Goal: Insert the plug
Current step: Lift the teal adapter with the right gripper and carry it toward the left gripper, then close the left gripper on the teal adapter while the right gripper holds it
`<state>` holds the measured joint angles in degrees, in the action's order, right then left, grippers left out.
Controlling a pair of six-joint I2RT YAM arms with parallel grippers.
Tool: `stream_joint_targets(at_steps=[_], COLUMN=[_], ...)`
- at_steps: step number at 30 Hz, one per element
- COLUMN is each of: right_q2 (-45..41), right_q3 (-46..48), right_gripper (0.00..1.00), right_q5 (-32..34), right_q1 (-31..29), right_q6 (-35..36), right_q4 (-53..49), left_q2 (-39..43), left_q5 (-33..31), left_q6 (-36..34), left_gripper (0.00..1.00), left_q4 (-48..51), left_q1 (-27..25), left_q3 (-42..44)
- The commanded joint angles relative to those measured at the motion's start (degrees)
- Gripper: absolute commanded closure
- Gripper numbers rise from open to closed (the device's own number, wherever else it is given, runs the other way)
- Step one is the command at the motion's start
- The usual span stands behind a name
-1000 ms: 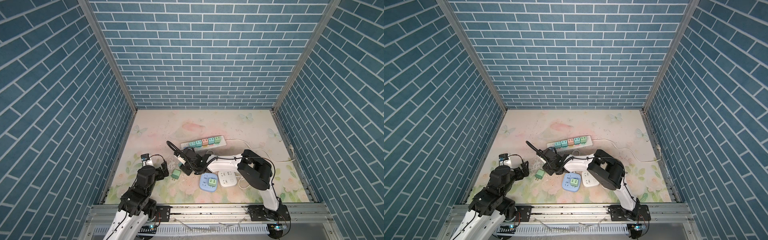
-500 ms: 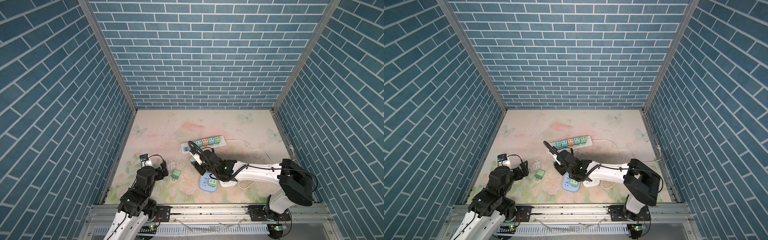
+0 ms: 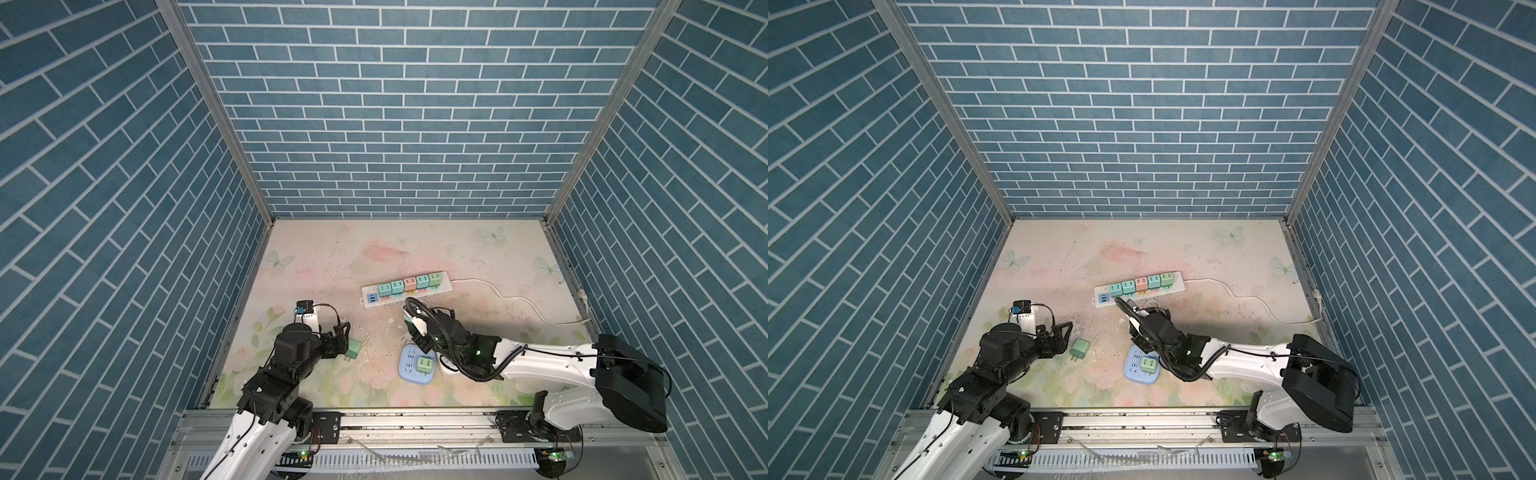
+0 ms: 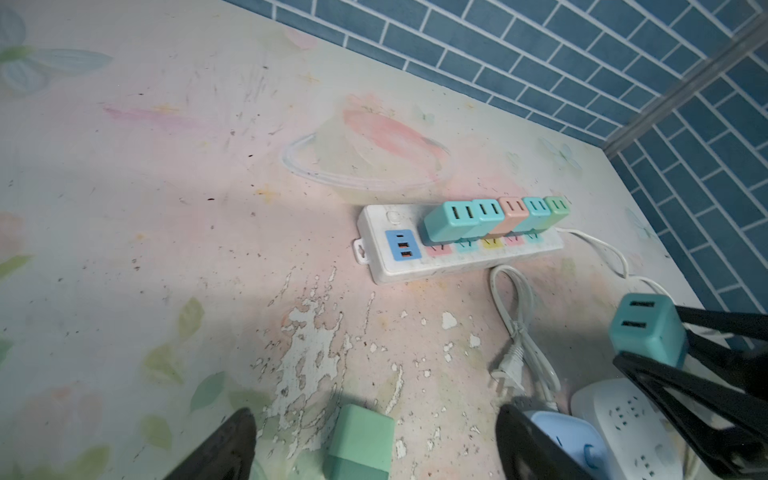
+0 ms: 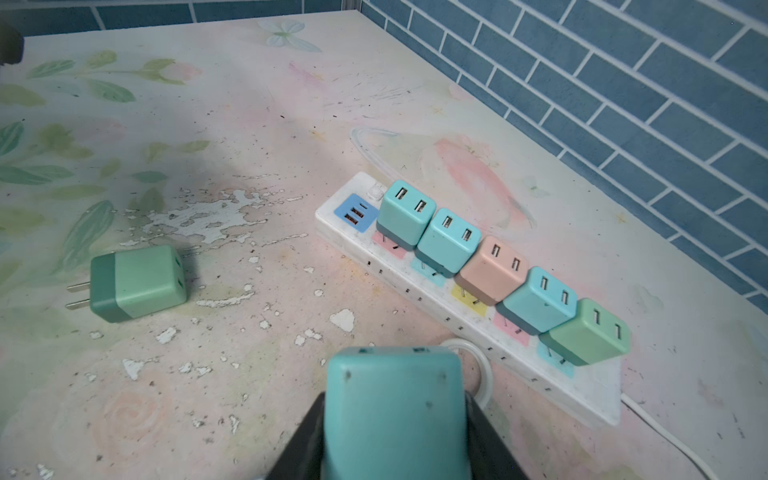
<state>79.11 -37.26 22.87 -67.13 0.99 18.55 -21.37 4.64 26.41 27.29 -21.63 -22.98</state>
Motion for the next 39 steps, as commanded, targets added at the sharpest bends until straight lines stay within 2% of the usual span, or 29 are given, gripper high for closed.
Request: stream_joint_targets(at_steps=[1, 5, 12, 19, 30, 39], right_q2=[-1.97, -2.93, -5.70, -5.13, -2.43, -1.07], right_q3=[1.83, 3.89, 7.50, 8.69, 9.32, 8.38], right_gripper=[0.80, 0.83, 0.86, 0.89, 0.92, 0.93], right_q5=[3.14, 2.61, -0.53, -3.51, -8.86, -14.16], right_q1=[-0.37, -0.37, -0.33, -0.54, -0.98, -2.74], right_q6=[4.39, 7.08, 10.80, 13.56, 17.29, 18.20], right_q4=[6.24, 10.35, 17.16, 22.10, 29.56, 31.71], left_q2=[-0.19, 0.14, 0.17, -0.21, -6.85, -10.92], left_q5=[7.75, 13.50, 16.13, 15.26, 18.97, 17.82], left_q6=[0.19, 1.85, 2.66, 2.43, 2.28, 1.93], left_gripper=[0.13, 0.18, 0.21, 0.22, 0.23, 0.23], left_q4=[-3.24, -6.36, -6.95, -7.50, -13.29, -17.07], left_q1=[0.17, -0.21, -4.03, -8.67, -11.29, -14.12], left_q3=[-1.79, -2.06, -4.46, -6.30, -7.24, -7.97])
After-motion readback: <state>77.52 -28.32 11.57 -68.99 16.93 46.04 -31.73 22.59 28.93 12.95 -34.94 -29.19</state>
